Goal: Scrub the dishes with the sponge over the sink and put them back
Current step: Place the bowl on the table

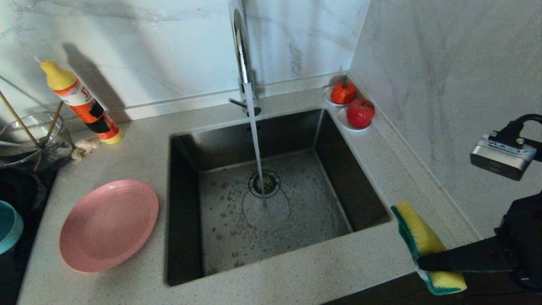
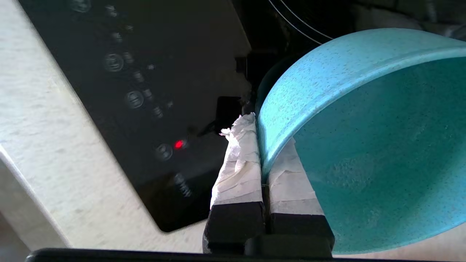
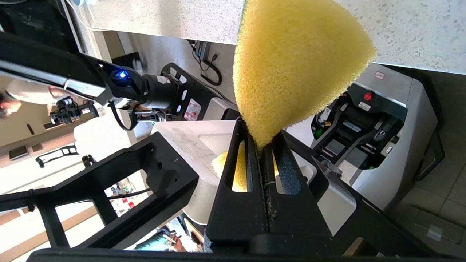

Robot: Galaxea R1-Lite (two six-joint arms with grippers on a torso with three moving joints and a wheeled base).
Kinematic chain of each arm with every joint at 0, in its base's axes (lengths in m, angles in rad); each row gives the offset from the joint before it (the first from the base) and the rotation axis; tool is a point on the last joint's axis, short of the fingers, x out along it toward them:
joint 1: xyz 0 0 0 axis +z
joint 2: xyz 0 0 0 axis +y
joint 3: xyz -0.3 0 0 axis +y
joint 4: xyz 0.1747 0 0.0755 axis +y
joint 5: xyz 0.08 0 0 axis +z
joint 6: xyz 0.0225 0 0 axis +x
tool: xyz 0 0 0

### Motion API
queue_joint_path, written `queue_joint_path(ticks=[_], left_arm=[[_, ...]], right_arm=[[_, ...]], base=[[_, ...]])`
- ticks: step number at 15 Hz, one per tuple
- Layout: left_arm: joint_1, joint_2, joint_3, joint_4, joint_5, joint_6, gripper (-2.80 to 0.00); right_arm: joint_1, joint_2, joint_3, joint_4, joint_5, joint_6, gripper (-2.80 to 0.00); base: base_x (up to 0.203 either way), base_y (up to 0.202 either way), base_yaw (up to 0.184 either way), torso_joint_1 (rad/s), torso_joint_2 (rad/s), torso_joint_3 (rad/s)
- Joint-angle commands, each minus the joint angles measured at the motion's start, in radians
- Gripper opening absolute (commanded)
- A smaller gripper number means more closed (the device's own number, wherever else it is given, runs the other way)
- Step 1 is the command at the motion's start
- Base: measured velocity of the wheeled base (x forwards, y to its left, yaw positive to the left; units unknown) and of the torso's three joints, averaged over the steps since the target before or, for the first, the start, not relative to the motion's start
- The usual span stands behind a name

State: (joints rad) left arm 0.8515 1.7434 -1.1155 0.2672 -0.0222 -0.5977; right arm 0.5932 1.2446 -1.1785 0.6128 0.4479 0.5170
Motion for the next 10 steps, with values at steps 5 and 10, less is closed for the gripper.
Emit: queue_joint_path(ticks=[5, 10], left_arm=[[0.022, 0.149, -0.084, 0.021, -0.087, -0.027, -2.80], [0.043, 0.155, -0.115, 0.033, -0.096, -0.033, 0.00]], right_arm=[[0.000, 0.006, 0.000, 0.004, 0.005, 0.005, -2.80], [0.002, 0.009, 0.002, 0.004, 0.006, 0.005, -2.80]], base=[[0.000, 0.000, 0.000, 0.000, 0.00, 0.000], [0.000, 0.000, 0.000, 0.000, 0.00, 0.000]])
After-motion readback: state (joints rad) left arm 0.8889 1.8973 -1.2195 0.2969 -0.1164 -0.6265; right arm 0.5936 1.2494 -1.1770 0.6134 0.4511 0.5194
